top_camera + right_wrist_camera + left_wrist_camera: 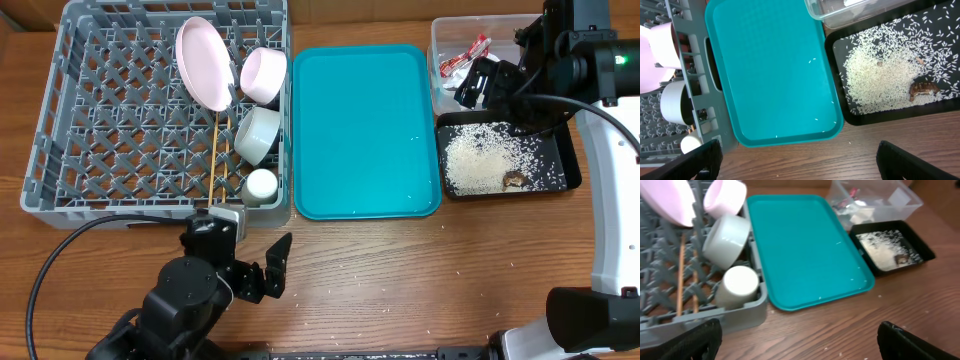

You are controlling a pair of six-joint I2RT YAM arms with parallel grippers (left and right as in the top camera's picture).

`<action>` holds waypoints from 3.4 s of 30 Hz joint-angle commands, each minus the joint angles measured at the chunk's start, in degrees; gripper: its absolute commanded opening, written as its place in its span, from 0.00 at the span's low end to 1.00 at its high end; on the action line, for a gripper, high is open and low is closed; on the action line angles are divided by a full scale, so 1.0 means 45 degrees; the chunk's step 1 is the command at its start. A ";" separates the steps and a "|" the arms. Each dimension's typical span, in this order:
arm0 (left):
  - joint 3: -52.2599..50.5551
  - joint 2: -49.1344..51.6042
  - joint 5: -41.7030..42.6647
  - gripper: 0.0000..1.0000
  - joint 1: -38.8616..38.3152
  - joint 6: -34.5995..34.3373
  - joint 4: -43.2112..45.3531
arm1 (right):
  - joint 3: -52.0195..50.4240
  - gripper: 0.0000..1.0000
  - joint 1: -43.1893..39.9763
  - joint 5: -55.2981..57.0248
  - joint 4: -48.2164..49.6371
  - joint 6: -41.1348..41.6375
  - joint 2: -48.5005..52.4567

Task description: Sort waste into correct bins and load items into the dishwasher

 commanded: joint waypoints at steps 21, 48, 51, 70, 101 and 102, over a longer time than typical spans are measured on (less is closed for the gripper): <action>-0.1127 -0.0287 -0.1919 1.00 0.0539 0.0612 0.0219 | -0.0053 1.00 0.0058 0.0097 0.0053 -0.0044 -0.0117; -1.0132 -0.6499 0.2147 1.00 0.8456 0.7291 0.9350 | -0.0053 1.00 0.0058 0.0097 0.0053 -0.0044 -0.0112; -1.0516 -0.6781 0.2210 1.00 0.8680 0.7329 0.9398 | -0.0053 1.00 0.0058 0.0097 0.0053 -0.0044 -0.0117; -1.0627 -0.6761 0.2205 1.00 0.8145 0.7325 0.9447 | -0.0053 1.00 0.0058 0.0097 0.0058 -0.0044 -0.0117; -1.0627 -0.6761 0.2205 1.00 0.8145 0.7325 0.9447 | -0.0525 1.00 0.0729 0.1477 0.1865 -0.0053 -0.2545; -1.0627 -0.6761 0.2205 1.00 0.8145 0.7325 0.9447 | -0.0816 1.00 0.0811 0.1666 0.2521 -0.0053 -0.2987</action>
